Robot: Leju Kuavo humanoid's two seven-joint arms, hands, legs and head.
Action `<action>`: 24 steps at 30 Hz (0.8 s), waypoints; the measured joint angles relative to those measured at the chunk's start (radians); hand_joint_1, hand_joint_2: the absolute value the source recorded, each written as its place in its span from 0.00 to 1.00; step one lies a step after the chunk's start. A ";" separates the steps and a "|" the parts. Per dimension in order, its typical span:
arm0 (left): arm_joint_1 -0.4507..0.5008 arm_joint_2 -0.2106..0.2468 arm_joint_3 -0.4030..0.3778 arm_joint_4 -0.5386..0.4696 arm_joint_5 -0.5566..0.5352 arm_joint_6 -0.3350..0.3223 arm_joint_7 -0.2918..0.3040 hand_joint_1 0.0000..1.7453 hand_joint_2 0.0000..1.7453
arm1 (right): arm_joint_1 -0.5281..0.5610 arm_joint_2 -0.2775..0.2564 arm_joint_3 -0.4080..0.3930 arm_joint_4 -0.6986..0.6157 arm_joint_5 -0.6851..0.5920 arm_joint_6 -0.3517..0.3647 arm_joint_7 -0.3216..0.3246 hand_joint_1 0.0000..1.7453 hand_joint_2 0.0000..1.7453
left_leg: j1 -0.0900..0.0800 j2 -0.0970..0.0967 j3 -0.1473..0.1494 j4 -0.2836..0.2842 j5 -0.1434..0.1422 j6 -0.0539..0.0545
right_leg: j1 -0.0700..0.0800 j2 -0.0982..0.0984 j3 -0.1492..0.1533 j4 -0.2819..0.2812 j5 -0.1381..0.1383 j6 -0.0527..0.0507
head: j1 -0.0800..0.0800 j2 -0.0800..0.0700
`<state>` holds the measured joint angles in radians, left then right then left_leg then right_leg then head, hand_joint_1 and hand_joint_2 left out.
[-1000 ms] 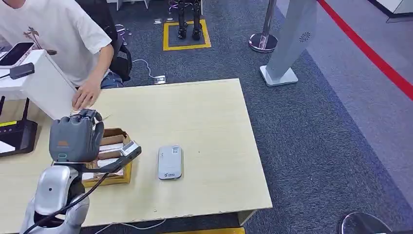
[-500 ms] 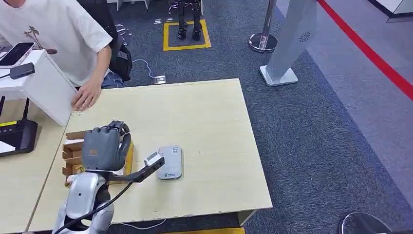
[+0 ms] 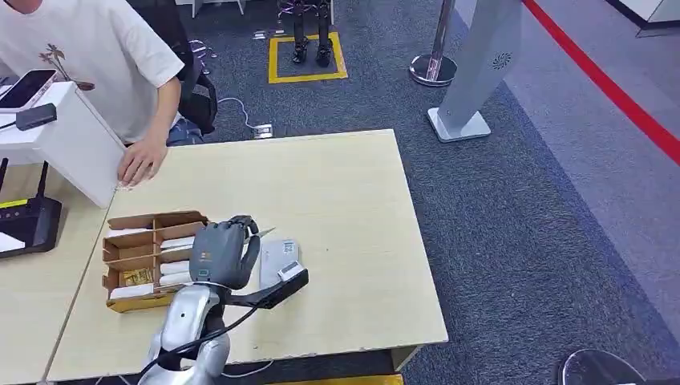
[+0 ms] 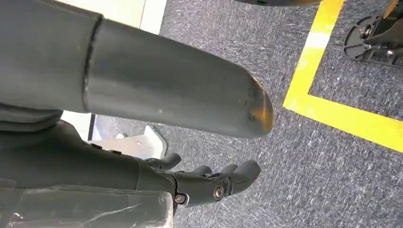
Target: Pass the card to the sensor for recognition and then transmit it.
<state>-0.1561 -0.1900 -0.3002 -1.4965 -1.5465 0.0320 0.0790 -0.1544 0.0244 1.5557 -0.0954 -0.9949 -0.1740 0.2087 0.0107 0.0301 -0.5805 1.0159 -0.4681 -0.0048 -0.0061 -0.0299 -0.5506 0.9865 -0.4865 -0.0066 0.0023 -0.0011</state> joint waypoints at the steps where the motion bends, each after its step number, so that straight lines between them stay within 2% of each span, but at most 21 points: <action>1: -0.002 -0.003 0.000 0.007 0.000 0.000 0.000 1.00 1.00 | 0.000 0.000 0.000 0.000 0.000 0.000 0.000 0.00 0.00 | 0.000 0.000 0.000 0.000 0.000 0.000 | 0.000 0.000 0.000 0.000 0.000 0.000 | 0.000 0.000; 14: -0.014 -0.032 0.000 0.086 0.010 0.010 0.000 1.00 1.00 | 0.000 0.000 0.000 0.000 0.020 0.000 0.000 0.00 0.00 | 0.000 0.000 0.000 0.000 0.000 0.000 | 0.000 0.000 0.000 0.000 0.000 0.000 | 0.000 0.000; 24: -0.016 -0.034 0.000 0.092 0.010 0.011 0.000 1.00 1.00 | 0.000 0.000 0.000 0.000 0.022 0.000 0.000 0.00 0.00 | 0.000 0.000 0.000 0.000 0.000 0.000 | 0.000 0.000 0.000 0.000 0.000 0.000 | 0.000 0.000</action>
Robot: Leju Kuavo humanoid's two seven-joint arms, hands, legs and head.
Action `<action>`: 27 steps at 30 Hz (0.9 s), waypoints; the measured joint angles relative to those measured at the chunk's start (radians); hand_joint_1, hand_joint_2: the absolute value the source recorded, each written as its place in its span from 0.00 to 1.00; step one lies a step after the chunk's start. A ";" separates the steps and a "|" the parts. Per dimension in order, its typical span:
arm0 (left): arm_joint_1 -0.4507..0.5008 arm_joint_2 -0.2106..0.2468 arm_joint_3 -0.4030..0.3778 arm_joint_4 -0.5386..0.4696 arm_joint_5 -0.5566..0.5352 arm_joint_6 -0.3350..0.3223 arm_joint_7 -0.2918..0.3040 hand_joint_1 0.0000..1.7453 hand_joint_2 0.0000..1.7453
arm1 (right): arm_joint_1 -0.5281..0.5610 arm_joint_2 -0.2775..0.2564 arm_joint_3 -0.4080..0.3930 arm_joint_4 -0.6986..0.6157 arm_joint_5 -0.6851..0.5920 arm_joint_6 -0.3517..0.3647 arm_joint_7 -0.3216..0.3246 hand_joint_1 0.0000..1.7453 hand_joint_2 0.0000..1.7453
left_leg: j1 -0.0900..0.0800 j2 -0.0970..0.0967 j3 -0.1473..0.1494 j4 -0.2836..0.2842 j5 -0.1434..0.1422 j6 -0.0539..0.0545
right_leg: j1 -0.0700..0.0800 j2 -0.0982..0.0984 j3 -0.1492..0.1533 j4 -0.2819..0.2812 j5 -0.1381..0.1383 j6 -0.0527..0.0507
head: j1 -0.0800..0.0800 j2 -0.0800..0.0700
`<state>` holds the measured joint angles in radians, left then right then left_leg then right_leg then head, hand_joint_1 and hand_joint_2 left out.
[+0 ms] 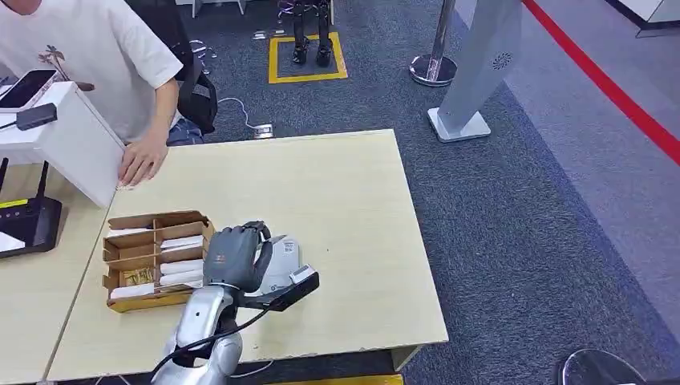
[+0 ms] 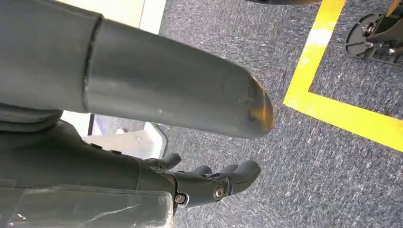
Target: Pass the card to the sensor for recognition and then transmit it.
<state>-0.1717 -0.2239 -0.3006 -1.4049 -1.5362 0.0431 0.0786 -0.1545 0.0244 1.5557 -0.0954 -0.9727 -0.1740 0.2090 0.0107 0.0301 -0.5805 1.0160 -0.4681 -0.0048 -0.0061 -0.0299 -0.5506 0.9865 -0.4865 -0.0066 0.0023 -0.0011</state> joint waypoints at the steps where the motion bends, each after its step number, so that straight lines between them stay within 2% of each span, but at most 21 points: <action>1: 0.000 0.000 0.000 0.000 0.000 0.000 0.000 1.00 1.00 | 0.000 0.000 0.000 0.000 0.000 0.000 0.000 0.00 0.00 | 0.000 0.000 0.000 0.000 0.000 0.000 | 0.000 0.000 0.000 0.000 0.000 0.000 | 0.000 0.000; 3: -0.005 -0.006 0.000 0.019 0.001 0.001 0.000 1.00 1.00 | 0.000 0.000 0.000 0.000 0.004 0.000 0.000 0.00 0.00 | 0.000 0.000 0.000 0.000 0.000 0.000 | 0.000 0.000 0.000 0.000 0.000 0.000 | 0.000 0.000; 6: -0.022 -0.039 0.000 0.136 -0.001 0.017 -0.009 1.00 1.00 | 0.000 0.000 0.000 0.000 0.011 0.000 0.002 0.00 0.00 | 0.000 0.000 0.000 0.000 0.000 0.000 | 0.000 0.000 0.000 0.000 0.000 0.000 | 0.000 0.000; 8: -0.023 -0.042 0.000 0.234 -0.002 0.044 -0.007 1.00 1.00 | -0.001 0.000 0.000 0.000 0.013 0.000 0.004 0.00 0.00 | 0.000 0.000 0.000 0.000 0.000 0.000 | 0.000 0.000 0.001 0.000 0.000 0.000 | 0.000 0.000; 17: -0.024 -0.044 0.000 0.268 -0.001 0.051 -0.007 1.00 1.00 | -0.001 0.000 0.000 0.000 0.019 0.001 0.006 0.00 0.00 | 0.000 0.000 0.002 0.000 0.000 0.000 | 0.000 0.000 0.003 0.000 0.000 0.000 | 0.000 0.000; 27: -0.023 -0.042 0.002 0.245 -0.001 0.058 -0.002 1.00 1.00 | 0.000 0.000 0.000 0.002 0.029 0.006 0.011 0.00 0.00 | 0.000 0.000 0.003 0.000 0.000 0.000 | 0.000 0.000 0.004 0.000 0.000 0.000 | 0.000 0.000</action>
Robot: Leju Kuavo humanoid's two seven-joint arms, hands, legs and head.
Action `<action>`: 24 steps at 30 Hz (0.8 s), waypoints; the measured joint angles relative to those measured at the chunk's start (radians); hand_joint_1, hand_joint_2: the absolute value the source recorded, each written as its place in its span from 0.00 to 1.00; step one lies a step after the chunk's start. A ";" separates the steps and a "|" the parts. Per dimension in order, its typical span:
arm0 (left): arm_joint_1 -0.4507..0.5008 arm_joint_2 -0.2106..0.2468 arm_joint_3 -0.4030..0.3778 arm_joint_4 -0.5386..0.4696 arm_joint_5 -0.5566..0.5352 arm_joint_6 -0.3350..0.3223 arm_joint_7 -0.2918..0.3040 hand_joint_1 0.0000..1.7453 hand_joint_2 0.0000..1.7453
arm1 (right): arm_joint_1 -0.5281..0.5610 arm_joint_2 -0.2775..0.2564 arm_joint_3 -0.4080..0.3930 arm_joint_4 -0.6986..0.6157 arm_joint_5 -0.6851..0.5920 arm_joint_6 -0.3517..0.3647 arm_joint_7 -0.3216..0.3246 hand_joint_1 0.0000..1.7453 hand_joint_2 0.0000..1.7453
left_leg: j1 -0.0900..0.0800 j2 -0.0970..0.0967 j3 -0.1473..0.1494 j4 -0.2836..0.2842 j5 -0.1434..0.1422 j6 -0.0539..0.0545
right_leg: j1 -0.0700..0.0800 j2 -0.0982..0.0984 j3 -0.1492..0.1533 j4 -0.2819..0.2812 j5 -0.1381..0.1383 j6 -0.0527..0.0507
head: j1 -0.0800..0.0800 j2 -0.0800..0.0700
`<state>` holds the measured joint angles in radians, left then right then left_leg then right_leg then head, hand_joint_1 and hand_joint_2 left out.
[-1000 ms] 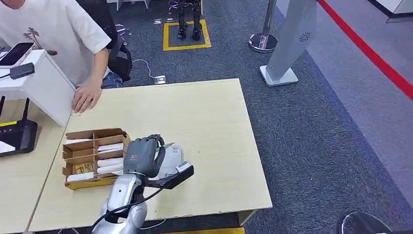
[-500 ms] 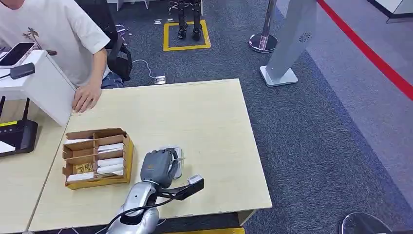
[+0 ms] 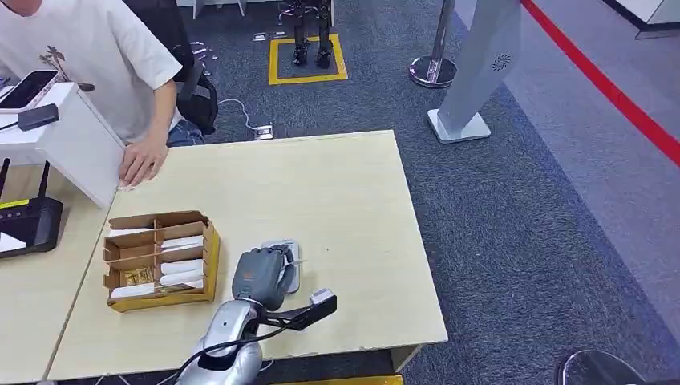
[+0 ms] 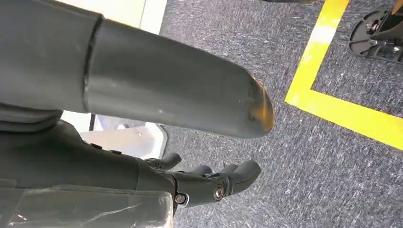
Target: Pass the card to the sensor for recognition and then transmit it.
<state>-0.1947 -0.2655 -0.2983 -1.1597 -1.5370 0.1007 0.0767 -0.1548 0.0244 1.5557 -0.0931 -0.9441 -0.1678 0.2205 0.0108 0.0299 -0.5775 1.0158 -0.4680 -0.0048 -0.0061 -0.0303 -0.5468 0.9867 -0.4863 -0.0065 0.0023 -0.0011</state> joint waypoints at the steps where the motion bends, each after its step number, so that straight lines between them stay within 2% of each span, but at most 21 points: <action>1: 0.000 0.001 0.002 -0.012 -0.001 -0.002 0.004 1.00 1.00 | 0.000 0.000 0.000 0.002 0.002 0.000 0.000 0.00 0.00 | 0.000 0.000 0.000 0.000 0.000 0.000 | 0.000 0.000 0.000 0.000 0.000 0.000 | 0.000 0.000; 9: -0.058 0.035 0.072 -0.204 -0.028 -0.059 0.031 1.00 1.00 | 0.001 0.000 0.000 0.003 0.028 0.008 0.000 0.00 0.00 | 0.000 0.000 0.000 0.000 0.000 0.000 | 0.000 0.000 -0.001 0.000 0.000 -0.001 | 0.000 0.000; 11: -0.077 0.054 0.076 -0.231 -0.031 -0.060 0.058 1.00 1.00 | 0.001 0.000 0.000 0.003 0.038 0.013 0.000 0.00 0.00 | 0.000 0.000 -0.001 0.000 0.000 0.000 | 0.000 0.000 -0.001 0.000 0.000 -0.001 | 0.000 0.000; 19: -0.292 0.230 0.089 -0.267 -0.035 -0.133 0.196 1.00 1.00 | -0.011 0.000 0.000 0.003 0.080 0.036 0.004 0.00 0.00 | 0.000 0.000 0.000 0.000 0.002 -0.002 | 0.000 0.000 -0.001 0.002 0.001 -0.002 | 0.000 0.000; 24: -0.387 0.324 0.090 -0.267 -0.035 -0.153 0.219 1.00 1.00 | -0.019 0.000 0.000 0.003 0.089 0.042 0.008 0.00 0.00 | 0.000 0.000 -0.001 0.000 0.002 -0.002 | 0.000 0.000 -0.001 0.002 0.001 -0.002 | 0.000 0.000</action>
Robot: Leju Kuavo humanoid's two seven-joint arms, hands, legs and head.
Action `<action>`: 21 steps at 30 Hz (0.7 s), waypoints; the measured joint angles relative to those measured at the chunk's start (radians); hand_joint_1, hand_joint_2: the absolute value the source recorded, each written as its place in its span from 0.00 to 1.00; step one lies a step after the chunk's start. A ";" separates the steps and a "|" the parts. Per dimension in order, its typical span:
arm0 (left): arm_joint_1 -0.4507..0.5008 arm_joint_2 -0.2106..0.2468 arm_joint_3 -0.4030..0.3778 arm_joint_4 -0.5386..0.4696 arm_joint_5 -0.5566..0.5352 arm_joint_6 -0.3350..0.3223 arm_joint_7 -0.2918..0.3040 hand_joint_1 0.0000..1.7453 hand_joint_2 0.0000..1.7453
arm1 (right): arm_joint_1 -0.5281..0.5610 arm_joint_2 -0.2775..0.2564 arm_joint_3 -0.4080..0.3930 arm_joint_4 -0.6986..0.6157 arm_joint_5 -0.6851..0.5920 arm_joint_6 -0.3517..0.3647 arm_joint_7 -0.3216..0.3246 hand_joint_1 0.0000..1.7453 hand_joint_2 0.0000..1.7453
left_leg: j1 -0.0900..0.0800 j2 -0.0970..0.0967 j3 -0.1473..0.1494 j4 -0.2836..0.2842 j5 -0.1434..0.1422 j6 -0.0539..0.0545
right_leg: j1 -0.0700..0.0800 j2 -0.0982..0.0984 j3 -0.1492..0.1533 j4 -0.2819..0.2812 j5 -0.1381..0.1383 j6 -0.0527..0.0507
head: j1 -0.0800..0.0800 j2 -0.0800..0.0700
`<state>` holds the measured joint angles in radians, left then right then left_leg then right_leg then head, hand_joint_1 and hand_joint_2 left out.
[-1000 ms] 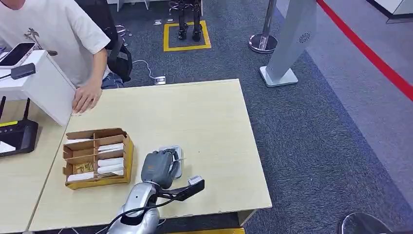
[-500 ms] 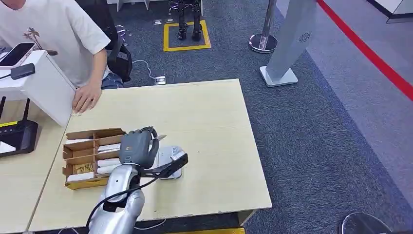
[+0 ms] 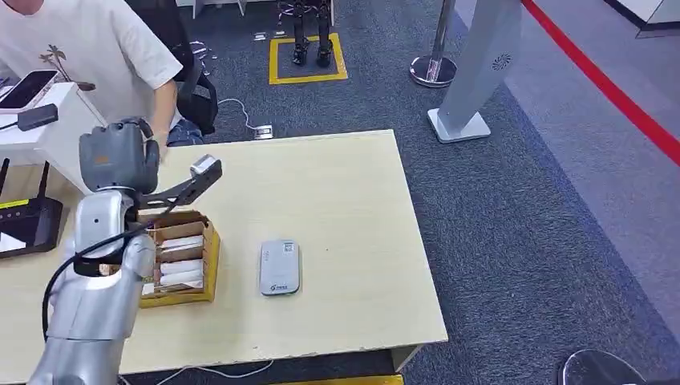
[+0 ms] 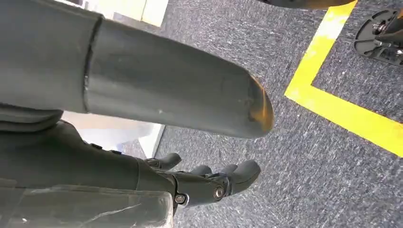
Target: Pass the card to the sensor for recognition and then transmit it.
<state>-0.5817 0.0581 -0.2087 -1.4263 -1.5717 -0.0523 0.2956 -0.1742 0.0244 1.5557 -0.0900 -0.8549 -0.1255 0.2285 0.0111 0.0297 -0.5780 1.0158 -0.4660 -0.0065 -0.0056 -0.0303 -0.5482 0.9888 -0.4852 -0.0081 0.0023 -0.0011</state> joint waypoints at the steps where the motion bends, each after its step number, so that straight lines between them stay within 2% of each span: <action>1: -0.011 0.014 0.000 0.000 0.000 0.000 0.000 1.00 1.00 | -0.001 0.000 0.000 0.000 0.000 0.001 0.000 0.00 0.00 | 0.000 0.000 0.000 0.000 0.000 0.000 | 0.000 0.000 0.000 0.000 0.000 0.000 | 0.000 0.000; 8: -0.047 0.062 0.003 0.004 0.000 -0.001 0.008 1.00 1.00 | -0.007 0.000 0.000 0.000 0.003 0.007 0.000 0.00 0.00 | 0.000 0.000 -0.001 0.000 0.000 0.000 | 0.000 0.001 0.000 0.000 0.000 0.000 | 0.000 0.000; 12: -0.072 0.108 0.021 0.026 0.000 -0.013 0.010 1.00 1.00 | -0.010 0.000 0.000 0.000 -0.003 0.003 0.000 0.00 0.00 | 0.000 0.001 0.000 0.000 0.000 0.000 | 0.000 0.001 -0.001 0.000 0.000 0.000 | 0.000 0.000; 21: -0.062 0.175 0.079 0.105 0.000 0.003 0.034 1.00 1.00 | -0.010 0.000 0.000 -0.001 -0.023 -0.010 -0.002 0.00 0.00 | 0.000 0.001 -0.001 0.000 0.000 -0.001 | 0.000 0.001 -0.001 0.000 0.000 0.000 | 0.000 0.000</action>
<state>-0.6435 0.2335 -0.1297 -1.3214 -1.5717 -0.0492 0.3300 -0.1846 0.0244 1.5557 -0.0908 -0.8778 -0.1350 0.2270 0.0114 0.0303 -0.5787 1.0155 -0.4657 -0.0071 -0.0054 -0.0295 -0.5491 0.9891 -0.4851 -0.0086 0.0027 -0.0011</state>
